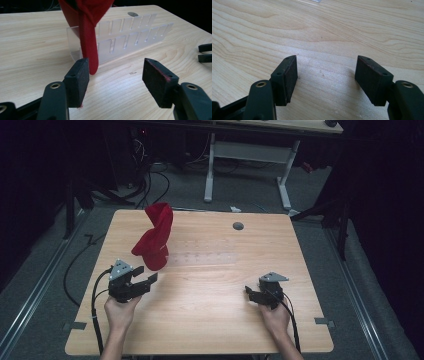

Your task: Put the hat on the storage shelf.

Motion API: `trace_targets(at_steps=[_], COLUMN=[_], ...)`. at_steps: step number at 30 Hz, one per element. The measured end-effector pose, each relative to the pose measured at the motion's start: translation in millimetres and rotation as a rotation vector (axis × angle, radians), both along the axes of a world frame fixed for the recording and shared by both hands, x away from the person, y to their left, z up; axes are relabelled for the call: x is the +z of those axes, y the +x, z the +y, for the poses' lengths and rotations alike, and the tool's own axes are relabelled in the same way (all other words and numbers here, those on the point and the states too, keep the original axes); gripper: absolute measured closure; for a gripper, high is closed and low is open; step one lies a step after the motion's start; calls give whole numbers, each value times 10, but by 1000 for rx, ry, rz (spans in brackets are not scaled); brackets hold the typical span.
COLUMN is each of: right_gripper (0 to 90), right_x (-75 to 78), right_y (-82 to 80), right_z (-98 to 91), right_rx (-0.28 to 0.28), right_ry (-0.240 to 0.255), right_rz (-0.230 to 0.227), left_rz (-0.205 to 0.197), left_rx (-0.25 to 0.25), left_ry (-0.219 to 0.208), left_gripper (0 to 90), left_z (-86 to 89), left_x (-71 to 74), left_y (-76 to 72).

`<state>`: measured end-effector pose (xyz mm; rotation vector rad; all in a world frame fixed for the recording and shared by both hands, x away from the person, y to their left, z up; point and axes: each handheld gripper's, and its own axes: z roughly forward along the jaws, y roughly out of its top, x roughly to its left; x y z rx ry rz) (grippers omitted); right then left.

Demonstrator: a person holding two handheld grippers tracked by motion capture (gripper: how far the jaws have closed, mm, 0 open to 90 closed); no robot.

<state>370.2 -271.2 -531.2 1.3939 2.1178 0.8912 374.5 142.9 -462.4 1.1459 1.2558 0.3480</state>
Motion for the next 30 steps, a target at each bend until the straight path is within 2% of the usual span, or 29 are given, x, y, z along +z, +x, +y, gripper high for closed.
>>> trace_targets(at_steps=[7,15,30], right_gripper=[349,349,349], right_x=[0,0,0], right_y=[0,0,0], right_z=[1,0,0], right_rx=[-1,-1,0], right_ry=[1,0,0], right_rz=[1,0,0], left_rz=[5,3,24], left_rx=[-18,-34,-74], left_ry=[3,28,44], left_gripper=[381,362,349], left_z=[-65,-167,-357], left_x=[-30,-91,-219], left_y=[-42,-102,-158])
